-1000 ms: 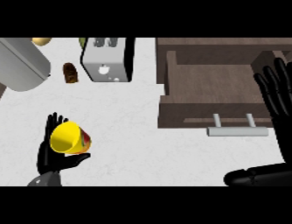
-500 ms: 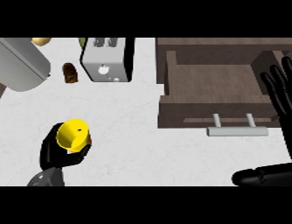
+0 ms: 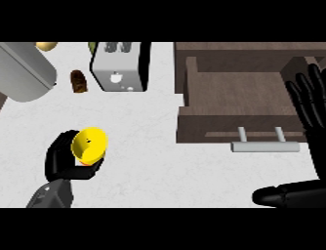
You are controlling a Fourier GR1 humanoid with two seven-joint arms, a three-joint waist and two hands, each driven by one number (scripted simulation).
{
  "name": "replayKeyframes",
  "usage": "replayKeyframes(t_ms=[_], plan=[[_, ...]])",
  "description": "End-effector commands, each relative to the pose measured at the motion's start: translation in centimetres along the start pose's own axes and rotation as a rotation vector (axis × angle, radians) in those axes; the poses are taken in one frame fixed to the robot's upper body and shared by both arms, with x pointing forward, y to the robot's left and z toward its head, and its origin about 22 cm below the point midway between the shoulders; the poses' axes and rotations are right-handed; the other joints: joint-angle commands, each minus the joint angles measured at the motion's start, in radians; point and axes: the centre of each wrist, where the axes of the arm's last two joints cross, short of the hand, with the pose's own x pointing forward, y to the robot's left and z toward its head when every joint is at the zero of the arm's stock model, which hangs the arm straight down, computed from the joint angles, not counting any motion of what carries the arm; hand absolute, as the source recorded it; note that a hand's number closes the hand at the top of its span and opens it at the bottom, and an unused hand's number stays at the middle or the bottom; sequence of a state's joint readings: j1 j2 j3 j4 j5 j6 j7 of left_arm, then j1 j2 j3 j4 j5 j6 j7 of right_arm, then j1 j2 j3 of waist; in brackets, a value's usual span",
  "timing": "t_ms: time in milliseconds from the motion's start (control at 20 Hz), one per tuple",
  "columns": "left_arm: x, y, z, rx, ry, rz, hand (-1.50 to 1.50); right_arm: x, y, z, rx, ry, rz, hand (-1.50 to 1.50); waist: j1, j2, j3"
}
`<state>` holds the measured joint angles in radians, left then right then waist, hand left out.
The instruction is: Pick up the cup, place it into the drawer and close the drawer
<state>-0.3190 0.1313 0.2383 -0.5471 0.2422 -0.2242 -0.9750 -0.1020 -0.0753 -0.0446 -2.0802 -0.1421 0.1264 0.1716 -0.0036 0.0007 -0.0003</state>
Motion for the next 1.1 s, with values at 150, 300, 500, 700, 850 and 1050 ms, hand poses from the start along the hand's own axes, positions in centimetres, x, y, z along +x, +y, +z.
replayKeyframes(t_ms=[150, 300, 500, 700, 850, 1050], plan=[[1.2, -2.3, -3.2, -0.067, -0.138, 0.057, 1.50, 1.7, -1.5, -1.0, -0.010, 0.010, 0.007, -1.50, 0.005, -0.002, 0.000], [2.4, -2.6, -3.6, -0.133, -0.172, 0.104, 1.50, 1.0, -0.5, -0.2, -0.009, 0.018, -0.006, -1.50, 0.010, -0.005, 0.001], [5.0, -4.5, -5.0, -0.227, -0.164, 0.079, 1.50, 0.7, -0.4, 0.2, -0.020, 0.006, 0.006, -1.50, 0.012, -0.006, 0.002], [7.0, -9.5, -5.2, -0.294, -0.175, 0.113, 1.50, 0.3, -1.0, 0.4, -0.007, 0.031, 0.010, -1.50, 0.013, -0.006, 0.002], [10.1, -11.6, -8.9, -0.320, -0.169, 0.131, 1.50, 1.1, -3.0, 0.2, -0.021, 0.021, 0.002, -1.50, 0.005, -0.004, 0.001], [12.8, -14.6, -7.6, -0.322, -0.174, 0.142, 1.50, -0.8, -0.4, 2.1, -0.015, 0.007, 0.009, -1.50, 0.005, -0.004, 0.001]])
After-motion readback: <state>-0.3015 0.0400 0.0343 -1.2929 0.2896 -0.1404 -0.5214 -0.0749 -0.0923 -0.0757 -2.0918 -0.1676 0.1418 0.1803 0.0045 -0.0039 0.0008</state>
